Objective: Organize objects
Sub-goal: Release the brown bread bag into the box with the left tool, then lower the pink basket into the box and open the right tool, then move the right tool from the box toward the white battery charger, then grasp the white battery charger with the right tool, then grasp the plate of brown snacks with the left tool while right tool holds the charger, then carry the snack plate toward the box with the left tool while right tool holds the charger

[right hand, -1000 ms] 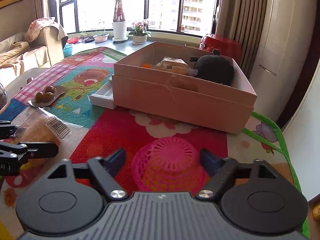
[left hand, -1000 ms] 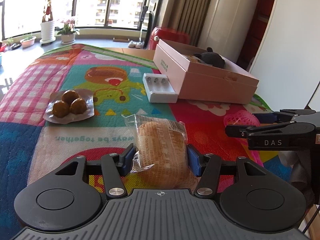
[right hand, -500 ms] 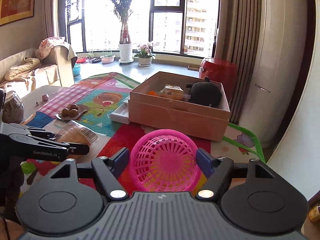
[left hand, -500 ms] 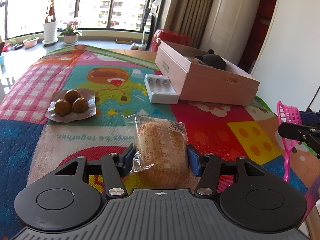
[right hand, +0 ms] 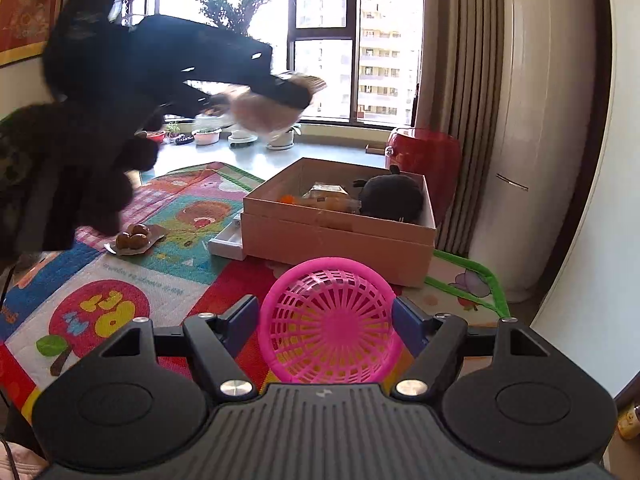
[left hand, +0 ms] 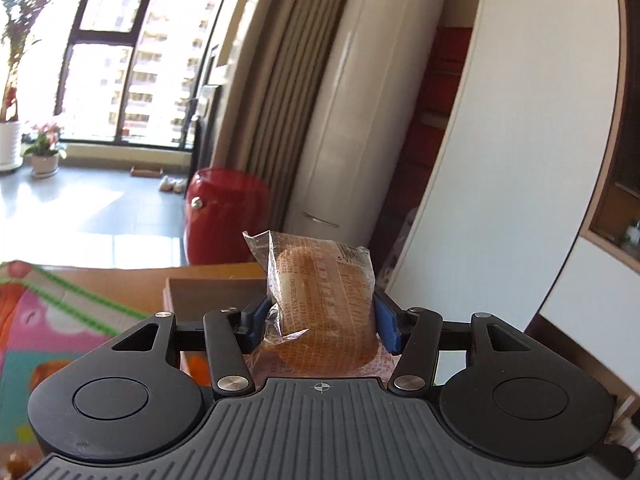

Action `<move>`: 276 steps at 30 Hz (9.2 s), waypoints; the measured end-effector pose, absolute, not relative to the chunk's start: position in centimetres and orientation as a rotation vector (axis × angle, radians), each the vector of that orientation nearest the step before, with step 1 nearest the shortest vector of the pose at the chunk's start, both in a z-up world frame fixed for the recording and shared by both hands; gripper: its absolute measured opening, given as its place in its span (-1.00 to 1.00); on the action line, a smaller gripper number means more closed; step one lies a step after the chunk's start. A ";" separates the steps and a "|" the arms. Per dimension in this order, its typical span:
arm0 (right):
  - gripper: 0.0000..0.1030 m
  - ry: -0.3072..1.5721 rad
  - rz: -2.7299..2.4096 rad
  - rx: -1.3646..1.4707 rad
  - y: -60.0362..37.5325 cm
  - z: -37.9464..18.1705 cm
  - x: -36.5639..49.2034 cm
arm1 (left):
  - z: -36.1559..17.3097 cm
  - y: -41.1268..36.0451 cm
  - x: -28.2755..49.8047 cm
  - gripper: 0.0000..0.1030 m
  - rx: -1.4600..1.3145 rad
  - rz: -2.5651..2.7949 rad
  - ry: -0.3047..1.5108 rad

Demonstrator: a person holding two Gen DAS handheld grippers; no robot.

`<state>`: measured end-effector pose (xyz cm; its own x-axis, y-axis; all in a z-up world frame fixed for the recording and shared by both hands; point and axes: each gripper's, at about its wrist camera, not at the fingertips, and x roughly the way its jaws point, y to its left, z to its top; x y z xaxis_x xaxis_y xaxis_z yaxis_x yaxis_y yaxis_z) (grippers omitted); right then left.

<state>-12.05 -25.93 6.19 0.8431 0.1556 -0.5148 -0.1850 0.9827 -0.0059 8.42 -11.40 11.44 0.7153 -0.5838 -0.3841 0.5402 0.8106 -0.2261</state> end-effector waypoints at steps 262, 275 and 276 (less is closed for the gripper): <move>0.45 0.774 0.315 -0.118 -17.9 0.7 -4.6 | 2.2 0.7 -3.5 0.08 0.181 -0.435 0.647; -0.08 0.666 0.299 -0.130 -20.4 5.5 -9.4 | 4.6 0.6 -6.2 0.08 0.160 -0.481 0.598; -0.08 0.651 0.295 -0.134 -20.7 6.0 -9.9 | 5.1 0.5 -6.6 0.08 0.166 -0.487 0.588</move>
